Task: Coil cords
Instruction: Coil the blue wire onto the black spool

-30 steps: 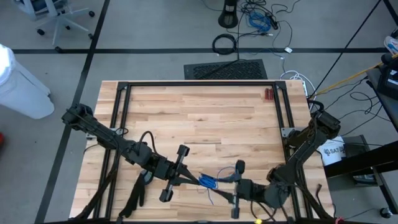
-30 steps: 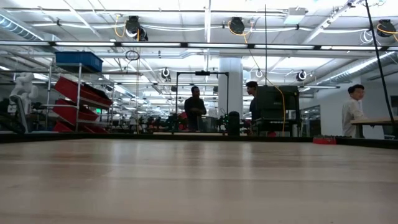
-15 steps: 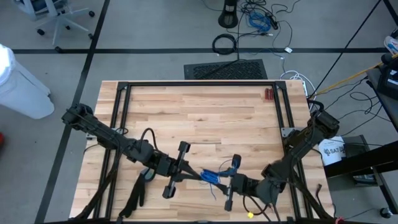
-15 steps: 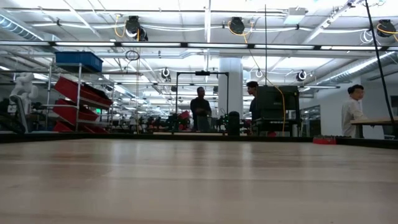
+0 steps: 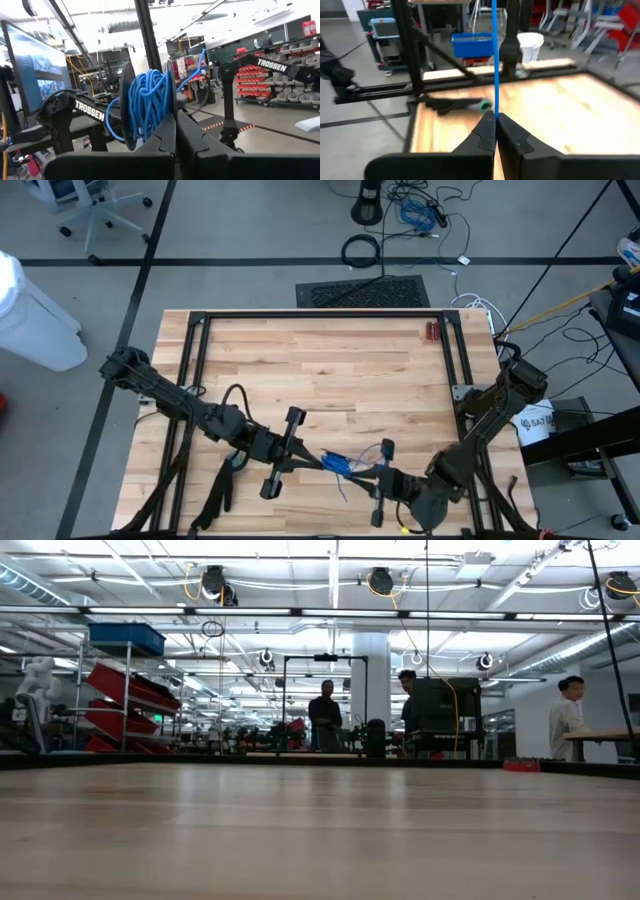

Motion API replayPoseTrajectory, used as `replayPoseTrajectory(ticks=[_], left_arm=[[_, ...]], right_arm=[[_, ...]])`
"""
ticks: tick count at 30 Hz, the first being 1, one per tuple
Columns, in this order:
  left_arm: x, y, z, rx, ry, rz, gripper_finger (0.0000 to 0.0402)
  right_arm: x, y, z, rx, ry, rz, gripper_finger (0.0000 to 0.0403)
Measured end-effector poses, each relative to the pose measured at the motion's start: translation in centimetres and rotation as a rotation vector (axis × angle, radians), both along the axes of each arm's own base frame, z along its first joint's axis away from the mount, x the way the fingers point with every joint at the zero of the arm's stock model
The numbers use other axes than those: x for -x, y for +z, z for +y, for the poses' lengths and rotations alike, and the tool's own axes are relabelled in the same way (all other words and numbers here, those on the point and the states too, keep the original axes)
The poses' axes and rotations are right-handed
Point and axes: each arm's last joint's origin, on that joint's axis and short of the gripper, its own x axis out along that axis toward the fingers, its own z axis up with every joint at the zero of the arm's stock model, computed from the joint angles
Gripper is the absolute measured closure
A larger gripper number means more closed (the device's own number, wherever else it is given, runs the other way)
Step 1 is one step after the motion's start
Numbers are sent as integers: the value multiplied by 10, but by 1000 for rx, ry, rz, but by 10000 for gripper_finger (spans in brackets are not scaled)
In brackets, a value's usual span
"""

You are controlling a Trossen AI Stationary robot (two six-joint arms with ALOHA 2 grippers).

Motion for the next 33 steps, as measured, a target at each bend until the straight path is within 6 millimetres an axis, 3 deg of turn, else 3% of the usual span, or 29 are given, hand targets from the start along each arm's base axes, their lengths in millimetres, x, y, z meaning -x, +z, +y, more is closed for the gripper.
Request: replayPoseTrajectory(ticks=[13, 33], left_arm=[[0, 21, 3, 53, 48, -66, 401], [1, 23, 0, 69, 82, -58, 401]], right_arm=[[39, -18, 24, -100, -29, 42, 403], [84, -45, 42, -265, -4, 172, 403]])
